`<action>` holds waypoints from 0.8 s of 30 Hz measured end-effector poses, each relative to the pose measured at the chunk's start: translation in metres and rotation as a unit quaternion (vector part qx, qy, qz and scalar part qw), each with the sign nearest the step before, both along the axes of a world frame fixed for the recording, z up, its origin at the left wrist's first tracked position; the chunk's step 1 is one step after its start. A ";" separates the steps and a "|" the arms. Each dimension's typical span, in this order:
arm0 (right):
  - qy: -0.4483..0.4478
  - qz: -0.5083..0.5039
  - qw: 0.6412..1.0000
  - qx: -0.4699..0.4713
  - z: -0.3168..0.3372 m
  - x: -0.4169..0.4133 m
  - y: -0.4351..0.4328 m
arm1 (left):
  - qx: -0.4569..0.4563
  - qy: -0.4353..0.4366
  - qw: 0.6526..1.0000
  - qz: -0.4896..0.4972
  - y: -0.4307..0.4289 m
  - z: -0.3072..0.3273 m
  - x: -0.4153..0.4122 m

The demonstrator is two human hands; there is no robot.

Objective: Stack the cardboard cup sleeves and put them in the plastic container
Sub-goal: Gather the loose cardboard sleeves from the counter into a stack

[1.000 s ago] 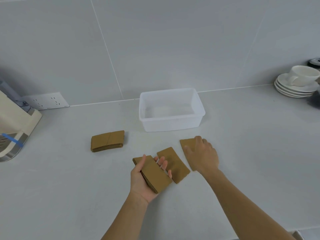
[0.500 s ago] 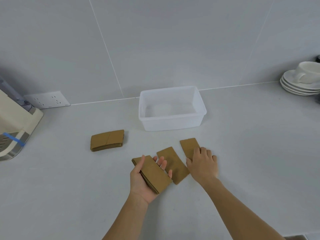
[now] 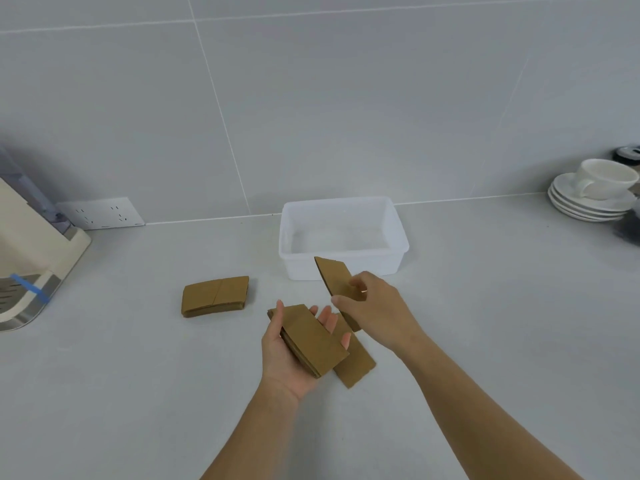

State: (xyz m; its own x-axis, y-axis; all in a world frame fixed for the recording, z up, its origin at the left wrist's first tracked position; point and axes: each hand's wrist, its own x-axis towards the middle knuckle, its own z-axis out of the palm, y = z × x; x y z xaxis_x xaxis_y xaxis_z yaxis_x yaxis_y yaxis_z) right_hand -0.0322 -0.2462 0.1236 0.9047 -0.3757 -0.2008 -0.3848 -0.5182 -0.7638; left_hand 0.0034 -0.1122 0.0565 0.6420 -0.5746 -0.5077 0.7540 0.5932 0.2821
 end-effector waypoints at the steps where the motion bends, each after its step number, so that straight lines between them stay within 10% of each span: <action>1: -0.015 0.004 1.000 0.001 0.004 -0.001 0.006 | -0.001 -0.005 1.000 0.003 0.000 0.002 0.000; 24: 0.034 0.155 0.984 -0.077 -0.034 -0.024 0.069 | 0.056 -0.035 0.998 -0.022 0.027 -0.003 -0.017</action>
State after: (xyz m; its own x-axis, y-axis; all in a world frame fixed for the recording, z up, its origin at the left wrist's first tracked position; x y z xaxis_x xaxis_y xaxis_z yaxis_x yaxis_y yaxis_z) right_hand -0.0559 -0.1773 0.0897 0.9669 -0.1147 -0.2278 -0.2381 -0.7261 -0.6451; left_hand -0.0136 -0.0854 0.0531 0.6538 -0.5447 -0.5253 0.7545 0.5226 0.3971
